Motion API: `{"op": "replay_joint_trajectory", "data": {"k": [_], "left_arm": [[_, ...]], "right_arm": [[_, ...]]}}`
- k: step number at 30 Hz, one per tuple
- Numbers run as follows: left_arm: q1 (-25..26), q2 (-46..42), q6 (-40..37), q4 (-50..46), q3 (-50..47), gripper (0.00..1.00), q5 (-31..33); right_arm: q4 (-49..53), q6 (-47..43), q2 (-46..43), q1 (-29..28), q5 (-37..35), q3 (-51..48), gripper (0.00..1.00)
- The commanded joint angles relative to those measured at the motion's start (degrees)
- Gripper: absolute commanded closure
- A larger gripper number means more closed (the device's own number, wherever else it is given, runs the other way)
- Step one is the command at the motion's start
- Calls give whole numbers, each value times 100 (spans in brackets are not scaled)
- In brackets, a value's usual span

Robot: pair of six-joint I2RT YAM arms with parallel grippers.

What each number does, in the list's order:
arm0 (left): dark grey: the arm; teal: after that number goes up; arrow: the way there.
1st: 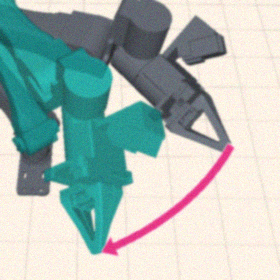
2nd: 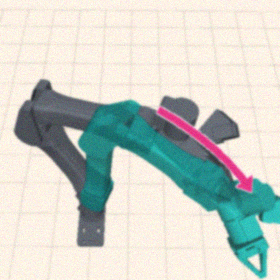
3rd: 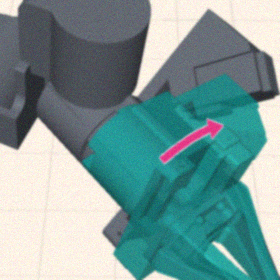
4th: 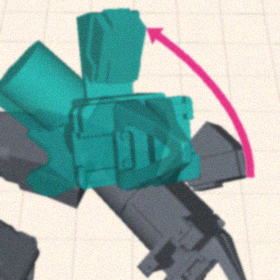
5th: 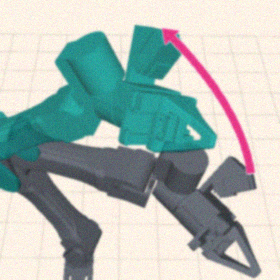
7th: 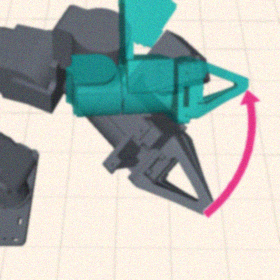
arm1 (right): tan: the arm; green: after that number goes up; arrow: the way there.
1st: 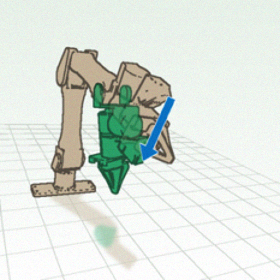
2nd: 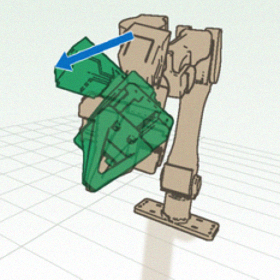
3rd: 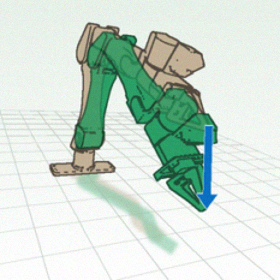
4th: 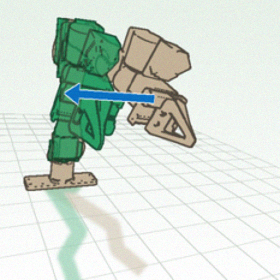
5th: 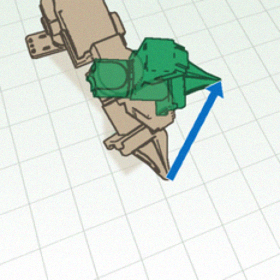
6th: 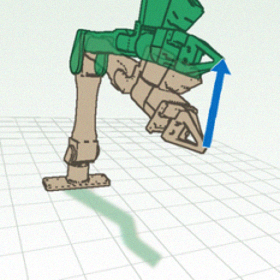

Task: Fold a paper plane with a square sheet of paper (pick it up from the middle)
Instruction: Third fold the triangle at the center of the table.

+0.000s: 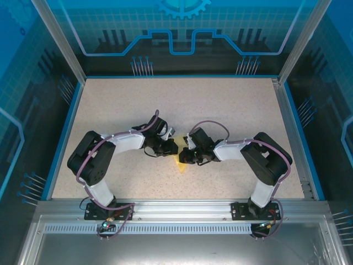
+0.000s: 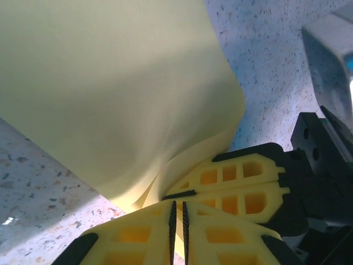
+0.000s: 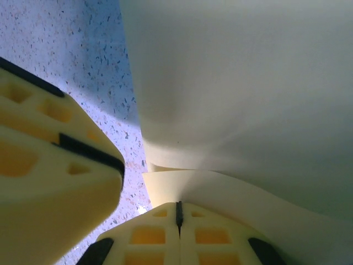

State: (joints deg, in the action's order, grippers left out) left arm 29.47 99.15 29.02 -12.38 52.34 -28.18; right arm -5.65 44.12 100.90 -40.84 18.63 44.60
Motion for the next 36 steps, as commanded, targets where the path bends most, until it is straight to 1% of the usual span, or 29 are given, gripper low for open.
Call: {"op": "replay_joint_trajectory", "data": {"k": [1, 11, 16, 23, 36], "left_arm": [[63, -102, 168, 177, -177, 86, -200], [91, 35, 71, 168, -332, 87, -186], [77, 113, -62, 39, -305, 87, -56], [81, 347, 10, 205, -217, 87, 32], [76, 502, -377, -436, -31, 88, 771]], "right_arm": [[314, -103, 136, -61, -53, -180, 100], [345, -125, 83, -58, -16, -188, 100], [318, -129, 65, -57, 12, -188, 100], [346, -149, -22, -63, 22, -223, 100], [263, -105, -171, -61, 53, -247, 100]]}}
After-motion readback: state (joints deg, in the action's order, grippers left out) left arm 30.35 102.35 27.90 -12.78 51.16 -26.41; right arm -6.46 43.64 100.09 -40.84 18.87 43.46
